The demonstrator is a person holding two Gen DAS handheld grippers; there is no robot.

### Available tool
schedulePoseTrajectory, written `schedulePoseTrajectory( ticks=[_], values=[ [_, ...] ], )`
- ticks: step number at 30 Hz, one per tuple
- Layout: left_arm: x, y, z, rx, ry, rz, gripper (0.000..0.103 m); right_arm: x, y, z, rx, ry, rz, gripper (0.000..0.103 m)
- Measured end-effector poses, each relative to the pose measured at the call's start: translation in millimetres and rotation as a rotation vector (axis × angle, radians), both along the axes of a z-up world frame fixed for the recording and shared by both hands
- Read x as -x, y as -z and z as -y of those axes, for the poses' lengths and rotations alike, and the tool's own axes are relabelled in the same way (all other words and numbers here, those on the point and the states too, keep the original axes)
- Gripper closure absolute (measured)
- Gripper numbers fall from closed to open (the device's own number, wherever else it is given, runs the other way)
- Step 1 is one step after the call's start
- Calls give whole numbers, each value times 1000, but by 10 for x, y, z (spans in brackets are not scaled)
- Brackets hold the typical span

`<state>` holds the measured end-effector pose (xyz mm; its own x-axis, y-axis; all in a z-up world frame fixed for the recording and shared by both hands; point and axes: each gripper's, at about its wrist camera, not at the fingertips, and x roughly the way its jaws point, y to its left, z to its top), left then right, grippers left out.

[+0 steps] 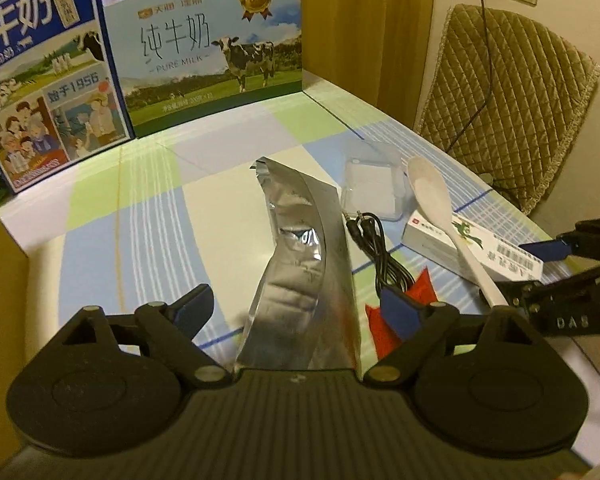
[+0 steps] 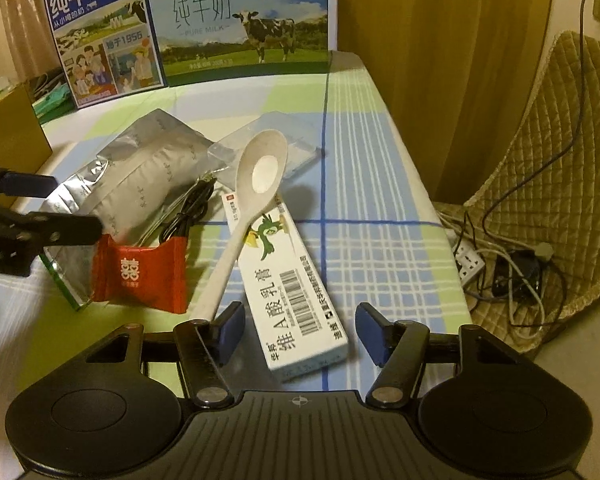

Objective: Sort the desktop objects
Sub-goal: 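Close the right gripper on the white ointment box while the left closes on the foil bag, then carry the foil bag with the left gripper while the right carries the ointment box to the cardboard box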

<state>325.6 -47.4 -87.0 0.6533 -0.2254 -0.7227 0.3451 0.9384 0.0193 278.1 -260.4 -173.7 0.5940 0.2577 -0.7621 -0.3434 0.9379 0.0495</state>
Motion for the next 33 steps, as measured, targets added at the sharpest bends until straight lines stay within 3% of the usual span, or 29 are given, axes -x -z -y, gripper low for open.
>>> schedulePoseTrajectory(
  ticks=[4, 6, 12, 15, 20, 28, 33],
  values=[
    [-143, 72, 68, -20, 25, -28, 29, 0, 7, -33, 17, -14, 12, 50],
    [-186, 104, 84, -28, 34, -47, 47, 4, 5, -39, 19, -19, 16, 55],
    [-176, 96, 92, -28, 58, -62, 58, -3, 6, -58, 19, -26, 14, 61],
    [-107, 71, 53, -31, 46, -68, 60, 29, -5, -94, 14, -34, 4, 67],
    [170, 49, -97, -34, 12, -71, 62, 176, -39, -184, -12, -48, -44, 67],
    [1013, -39, -339, -16, -24, -68, 66, 580, -205, -360, -62, -51, -108, 68],
    [1600, -79, -445, -4, -23, -62, 67, 1155, -248, -528, -121, -44, -136, 68]
  ],
)
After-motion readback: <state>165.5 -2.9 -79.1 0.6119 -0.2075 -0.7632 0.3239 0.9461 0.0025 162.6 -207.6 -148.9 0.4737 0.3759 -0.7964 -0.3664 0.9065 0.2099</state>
